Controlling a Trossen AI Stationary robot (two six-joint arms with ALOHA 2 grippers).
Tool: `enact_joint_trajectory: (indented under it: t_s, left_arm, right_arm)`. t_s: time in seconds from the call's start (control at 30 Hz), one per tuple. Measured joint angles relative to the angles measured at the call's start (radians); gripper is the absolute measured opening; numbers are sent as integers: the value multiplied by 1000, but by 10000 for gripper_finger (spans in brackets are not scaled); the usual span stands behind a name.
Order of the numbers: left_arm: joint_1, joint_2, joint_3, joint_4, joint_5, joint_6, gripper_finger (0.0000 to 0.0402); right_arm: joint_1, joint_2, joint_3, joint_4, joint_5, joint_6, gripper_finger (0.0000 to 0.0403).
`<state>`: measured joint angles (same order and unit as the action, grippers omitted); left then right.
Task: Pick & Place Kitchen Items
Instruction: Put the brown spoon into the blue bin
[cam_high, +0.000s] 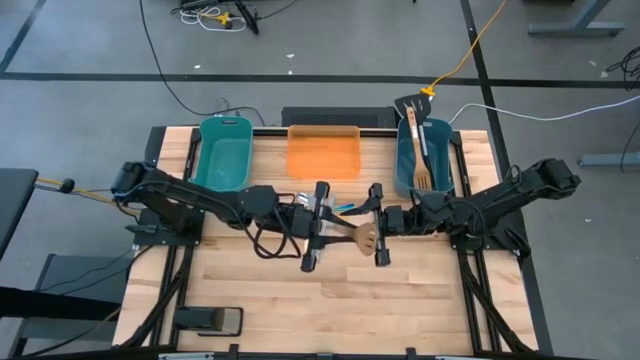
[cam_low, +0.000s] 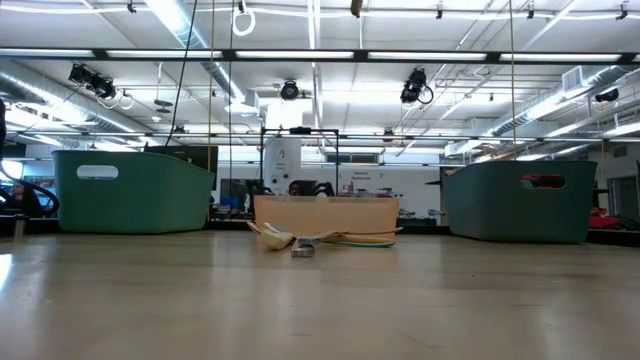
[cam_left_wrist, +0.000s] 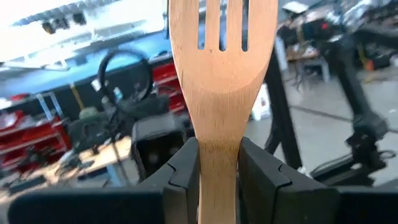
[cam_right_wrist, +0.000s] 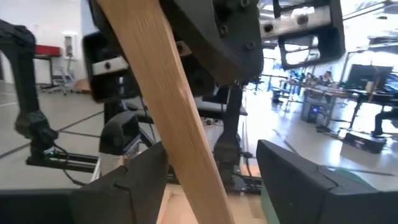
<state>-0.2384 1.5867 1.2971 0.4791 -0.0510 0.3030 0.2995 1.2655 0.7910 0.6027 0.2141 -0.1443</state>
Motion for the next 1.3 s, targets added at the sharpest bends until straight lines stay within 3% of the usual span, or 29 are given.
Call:
enact_joint_trajectory:
  t_s: [0.3,0.63,1.07,1.3]
  left_arm:
    - [0,35,-1,17,-113,24,91]
    - [0,36,-1,28,-181,29,91]
    - [-1,35,-1,26,-214,37,91]
    - [-1,34,-1,19,-226,57,148]
  right_arm:
    - [0,0,0,-18,86,-3,222]
    - [0,0,0,-30,92,-19,94]
    - [14,0,0,-31,89,-23,94]
    - [15,0,0,-23,97,-10,94]
